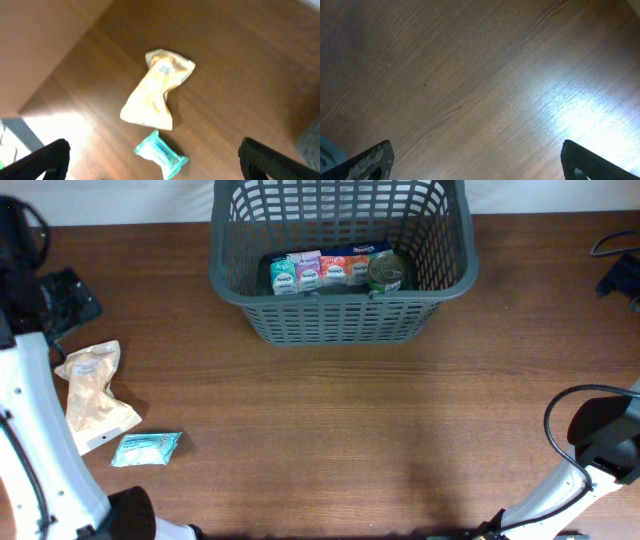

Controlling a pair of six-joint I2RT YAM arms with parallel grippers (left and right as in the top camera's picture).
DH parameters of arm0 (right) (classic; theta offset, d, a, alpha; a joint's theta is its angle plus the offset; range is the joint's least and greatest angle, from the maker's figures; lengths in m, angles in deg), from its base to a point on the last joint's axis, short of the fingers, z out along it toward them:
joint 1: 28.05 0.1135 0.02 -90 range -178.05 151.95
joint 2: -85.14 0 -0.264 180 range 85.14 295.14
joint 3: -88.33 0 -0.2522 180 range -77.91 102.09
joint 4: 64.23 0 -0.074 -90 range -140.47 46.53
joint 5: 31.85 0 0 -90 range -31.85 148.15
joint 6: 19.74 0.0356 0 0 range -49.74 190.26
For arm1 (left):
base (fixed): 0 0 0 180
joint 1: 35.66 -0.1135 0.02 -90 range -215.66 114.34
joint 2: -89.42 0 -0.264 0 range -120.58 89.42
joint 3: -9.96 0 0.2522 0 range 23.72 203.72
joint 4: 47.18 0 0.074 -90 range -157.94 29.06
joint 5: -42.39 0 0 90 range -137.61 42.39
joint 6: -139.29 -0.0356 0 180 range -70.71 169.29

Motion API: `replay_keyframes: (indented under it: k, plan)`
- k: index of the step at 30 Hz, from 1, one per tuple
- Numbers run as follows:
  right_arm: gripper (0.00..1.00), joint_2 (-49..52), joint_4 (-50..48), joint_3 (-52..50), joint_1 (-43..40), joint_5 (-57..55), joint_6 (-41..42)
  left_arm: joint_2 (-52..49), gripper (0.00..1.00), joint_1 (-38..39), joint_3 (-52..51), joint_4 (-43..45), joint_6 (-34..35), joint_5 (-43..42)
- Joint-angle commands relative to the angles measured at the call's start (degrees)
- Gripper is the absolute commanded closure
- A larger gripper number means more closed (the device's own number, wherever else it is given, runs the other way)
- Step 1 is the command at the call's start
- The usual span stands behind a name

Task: Pack container
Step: 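Move the left gripper back to the clear food bag, then lower the left gripper and close it on the clear food bag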

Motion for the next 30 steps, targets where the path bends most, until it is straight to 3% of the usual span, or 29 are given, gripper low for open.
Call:
replay_keyframes:
  k: [1, 5, 8, 18, 26, 30]
  plan:
    - [0.01, -0.6, -0.2, -0.3, -0.2, 0.1, 0.7, -0.3, 0.00, -5.6, -11.0, 5.6, -8.3, -13.0]
    - [0.01, -0.6, -0.2, -0.3, -0.2, 0.1, 0.7, -0.3, 0.00, -9.1, -23.7, 16.4, -21.3, -23.6]
    - [0.01, -0.6, -0.2, -0.3, -0.2, 0.1, 0.7, -0.5, 0.00, -10.7, -30.9, 21.9, -26.1, -24.2]
    - [0.01, -0.6, -0.2, -0.3, -0.2, 0.2, 0.7, -1.6, 0.00, -18.6, -40.4, 33.1, -26.3, -20.3]
    - [0.01, -0.6, -0.2, -0.3, -0.2, 0.2, 0.7, -5.4, 0.00, -20.3, -40.4, 33.6, -26.0, -19.4]
    - [0.01, -0.6, -0.2, -0.3, -0.2, 0.2, 0.7, -9.6, 0.00, -20.3, -40.4, 34.6, -29.6, -19.2]
